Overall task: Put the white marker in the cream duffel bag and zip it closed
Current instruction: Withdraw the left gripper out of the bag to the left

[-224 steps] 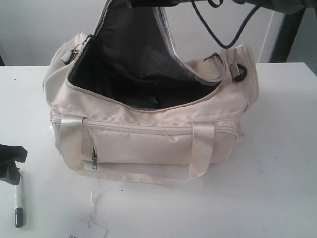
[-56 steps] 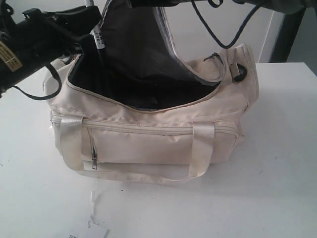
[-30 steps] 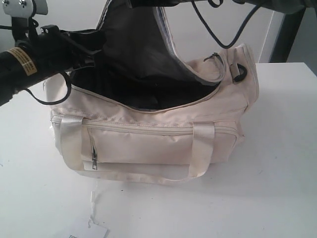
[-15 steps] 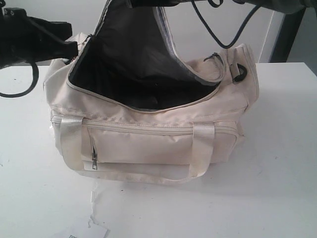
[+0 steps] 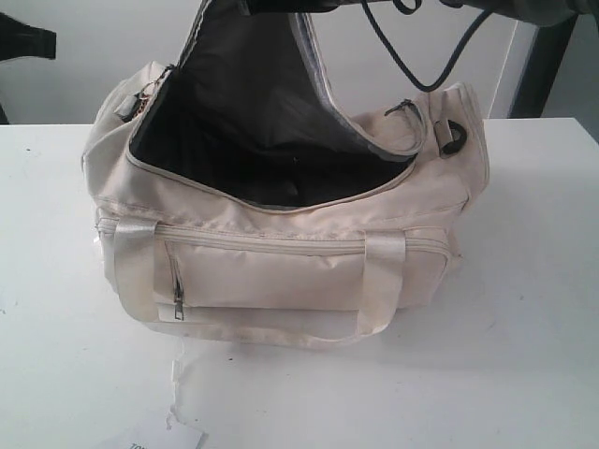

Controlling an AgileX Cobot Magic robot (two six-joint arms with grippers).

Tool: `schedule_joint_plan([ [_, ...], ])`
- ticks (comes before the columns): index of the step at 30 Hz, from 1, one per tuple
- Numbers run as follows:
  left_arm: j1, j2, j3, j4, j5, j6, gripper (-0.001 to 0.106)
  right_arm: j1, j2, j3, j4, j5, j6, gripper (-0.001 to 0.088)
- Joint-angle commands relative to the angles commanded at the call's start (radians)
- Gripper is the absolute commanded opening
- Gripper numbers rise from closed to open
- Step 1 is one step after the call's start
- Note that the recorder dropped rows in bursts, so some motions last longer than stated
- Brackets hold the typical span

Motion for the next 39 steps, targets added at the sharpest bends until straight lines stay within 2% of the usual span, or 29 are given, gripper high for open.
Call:
schedule_joint_plan([
  [3,0.0,0.045,-0.065,-0.122,0.114,0.162,0.0,0.0,0.0,0.0,0.0,0.0,0.0,0.0],
  [4,0.0,0.081,-0.114,-0.207,0.174,0.266,0.0,0.0,0.0,0.0,0.0,0.0,0.0,0.0],
  [6,0.007,0.145,-0.195,-0.271,0.248,0.316,0.0,0.0,0.0,0.0,0.0,0.0,0.0,0.0],
  [7,0.031,0.189,-0.26,-0.331,0.27,0.319,0.0,0.0,0.0,0.0,0.0,0.0,0.0,0.0],
  [8,0.046,0.206,-0.281,-0.364,0.273,0.332,0.0,0.0,0.0,0.0,0.0,0.0,0.0,0.0],
  [9,0.087,0.243,-0.333,-0.465,0.292,0.386,0.002,0.0,0.0,0.0,0.0,0.003,0.0,0.0],
  [10,0.102,0.262,-0.353,-0.514,0.308,0.421,0.004,0.0,0.0,0.0,0.0,0.003,0.0,0.0],
  [11,0.142,0.303,-0.398,-0.645,0.356,0.503,0.012,0.0,0.0,0.0,0.0,0.003,0.0,0.0],
  [12,0.158,0.318,-0.416,-0.71,0.379,0.542,0.016,0.0,0.0,0.0,0.0,0.003,0.0,0.0],
  [13,0.177,0.355,-0.452,-0.802,0.416,0.591,0.027,0.0,0.0,0.0,0.0,0.003,0.0,0.0],
  [17,0.178,0.447,-0.531,-0.845,0.384,0.601,0.06,0.0,0.0,0.0,0.0,0.001,0.0,0.0],
  [19,0.196,0.505,-0.574,-0.907,0.395,0.601,0.068,0.0,0.0,0.0,0.0,0.001,0.0,0.0],
  [24,0.251,0.608,-0.631,-1.017,0.398,0.651,0.067,0.0,0.0,0.0,0.0,0.001,0.0,0.0],
  [33,0.317,0.708,-0.631,-1.27,0.364,0.754,0.065,0.0,0.0,0.0,0.0,0.001,0.0,0.0],
  [39,0.317,0.743,-0.631,-1.285,0.36,0.775,0.062,0.0,0.0,0.0,0.0,0.001,0.0,0.0],
])
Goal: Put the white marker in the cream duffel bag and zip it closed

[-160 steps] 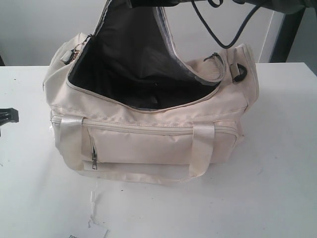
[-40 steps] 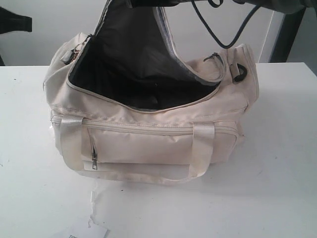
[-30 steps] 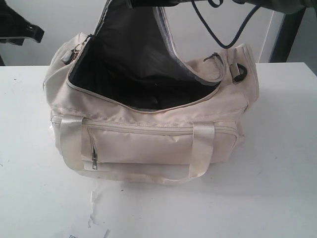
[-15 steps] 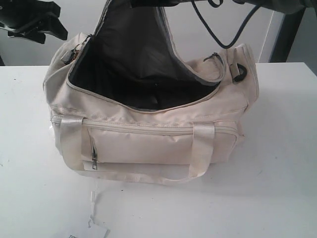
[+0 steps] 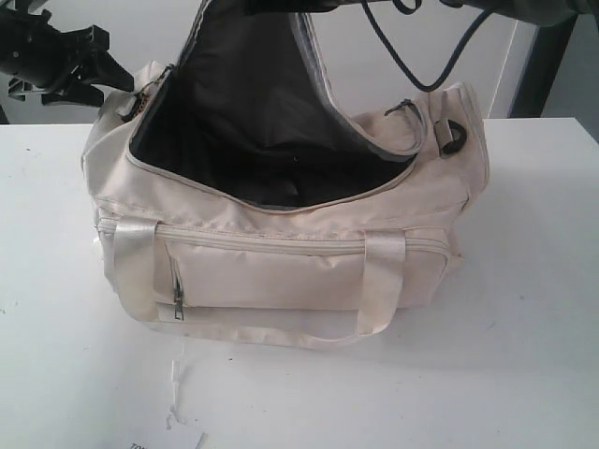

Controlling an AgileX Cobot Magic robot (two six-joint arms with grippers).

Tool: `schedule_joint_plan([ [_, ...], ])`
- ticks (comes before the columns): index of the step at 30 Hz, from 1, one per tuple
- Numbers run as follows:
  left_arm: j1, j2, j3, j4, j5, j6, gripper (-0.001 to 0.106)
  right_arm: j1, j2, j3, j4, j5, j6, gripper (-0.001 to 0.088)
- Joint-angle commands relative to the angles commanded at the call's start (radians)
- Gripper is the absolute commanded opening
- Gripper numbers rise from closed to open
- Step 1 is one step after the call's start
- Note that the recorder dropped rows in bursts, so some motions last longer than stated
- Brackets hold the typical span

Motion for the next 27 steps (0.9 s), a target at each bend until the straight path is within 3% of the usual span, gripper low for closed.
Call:
schedule_joint_plan([
  [2,0.0,0.014,0.0,-0.023,0.0,0.002,0.057,0.0,0.0,0.0,0.0,0.0,0.0,0.0],
  [4,0.0,0.028,0.0,-0.036,0.002,0.002,0.044,0.0,0.0,0.0,0.0,0.0,0.0,0.0],
  [5,0.0,0.03,0.0,-0.036,0.008,0.03,0.028,0.0,0.0,0.0,0.0,0.0,0.0,0.0],
  [8,0.0,0.03,0.0,-0.052,0.018,0.058,0.002,0.0,0.0,0.0,0.0,-0.002,0.0,0.0],
  [22,0.0,0.03,0.0,-0.082,0.041,0.09,0.0,0.0,0.0,0.0,0.002,0.005,0.0,0.0],
  [27,0.0,0.03,0.0,-0.082,0.058,0.09,0.0,0.0,0.0,0.0,-0.004,0.096,0.017,0.0],
])
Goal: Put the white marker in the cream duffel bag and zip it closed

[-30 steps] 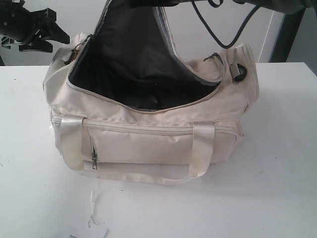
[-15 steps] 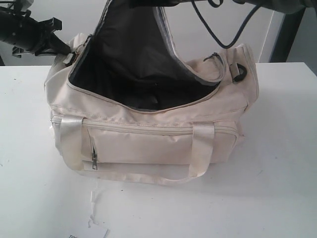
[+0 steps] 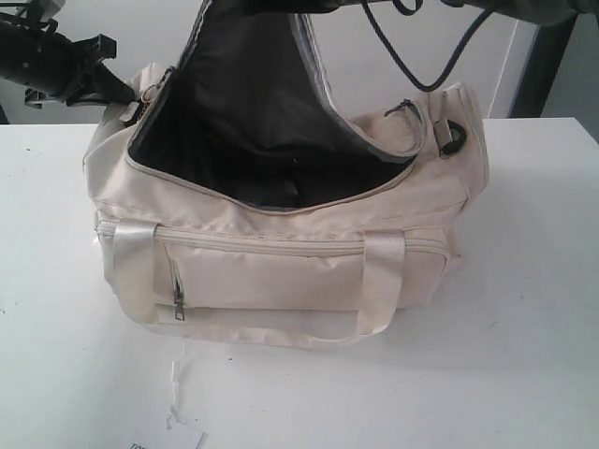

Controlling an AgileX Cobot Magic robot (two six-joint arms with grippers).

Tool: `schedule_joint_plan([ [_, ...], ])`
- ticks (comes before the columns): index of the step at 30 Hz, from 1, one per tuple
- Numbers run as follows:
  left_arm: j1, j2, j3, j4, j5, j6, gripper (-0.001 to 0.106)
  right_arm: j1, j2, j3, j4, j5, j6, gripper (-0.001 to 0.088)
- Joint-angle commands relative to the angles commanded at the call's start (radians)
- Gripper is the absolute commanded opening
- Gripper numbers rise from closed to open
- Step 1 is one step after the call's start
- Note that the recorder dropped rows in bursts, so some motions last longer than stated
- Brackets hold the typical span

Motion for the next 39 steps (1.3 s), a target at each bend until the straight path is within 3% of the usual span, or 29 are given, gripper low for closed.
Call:
schedule_joint_plan([
  [10,0.0,0.0,0.0,-0.005,0.017,-0.002,0.0,0.0,-0.006,0.0,-0.007,0.338,-0.051,0.0001],
  [12,0.0,0.0,0.0,-0.013,0.02,-0.002,0.0,0.0,-0.006,0.0,-0.002,0.396,-0.078,0.0035],
  [15,0.0,-0.004,0.0,-0.031,0.02,-0.002,0.0,0.0,-0.006,0.0,0.015,0.489,-0.117,0.0191],
  [19,0.019,-0.006,0.0,-0.072,0.034,0.001,0.0,0.0,-0.006,0.0,0.032,0.643,-0.117,0.0532],
  [21,0.03,-0.008,0.0,-0.075,0.04,0.001,0.0,0.0,-0.008,0.0,0.048,0.706,-0.117,0.0611],
  [26,0.041,-0.009,0.0,-0.075,0.074,0.007,0.0,0.0,-0.025,-0.002,0.16,0.891,-0.117,0.0607],
  [32,0.041,-0.009,0.0,-0.075,0.084,0.007,0.0,0.0,-0.052,-0.004,0.342,0.909,-0.181,0.0579],
  [36,0.041,-0.009,0.0,-0.075,0.086,0.007,0.0,0.029,-0.059,-0.004,0.551,0.909,-0.344,0.0466],
  [39,0.041,-0.009,0.0,-0.075,0.088,0.007,0.0,0.088,-0.057,-0.004,0.592,0.909,-0.568,0.0317],
])
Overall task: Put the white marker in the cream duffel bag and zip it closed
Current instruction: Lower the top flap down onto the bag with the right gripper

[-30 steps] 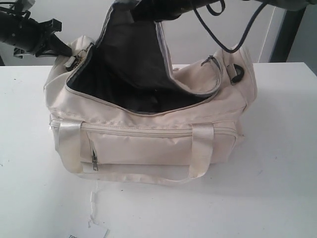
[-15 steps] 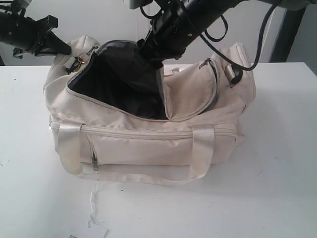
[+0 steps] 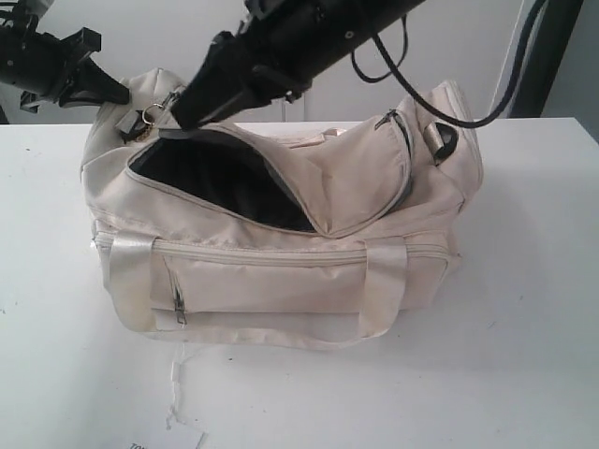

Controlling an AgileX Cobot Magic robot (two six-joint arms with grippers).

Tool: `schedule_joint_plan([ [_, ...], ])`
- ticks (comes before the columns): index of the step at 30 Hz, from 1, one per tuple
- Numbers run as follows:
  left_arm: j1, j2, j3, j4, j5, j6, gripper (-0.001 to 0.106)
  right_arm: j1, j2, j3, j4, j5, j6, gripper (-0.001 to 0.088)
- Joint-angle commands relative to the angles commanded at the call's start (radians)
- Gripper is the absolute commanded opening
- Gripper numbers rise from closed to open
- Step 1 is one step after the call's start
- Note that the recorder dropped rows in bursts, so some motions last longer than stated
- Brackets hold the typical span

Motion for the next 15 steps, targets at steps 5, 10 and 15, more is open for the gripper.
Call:
schedule_joint_plan([
  [5,0.0,0.0,0.0,0.0,0.004,0.0,0.0,0.087,0.028,0.0,-0.076,-0.227,-0.059,0.0017],
  [10,0.0,0.0,0.0,0.0,0.008,0.0,0.0,0.128,0.052,-0.029,-0.19,-0.441,0.052,0.0],
  [15,0.0,0.0,0.0,0.0,0.011,0.0,0.0,0.133,0.11,-0.135,-0.392,-0.44,0.251,0.0],
])
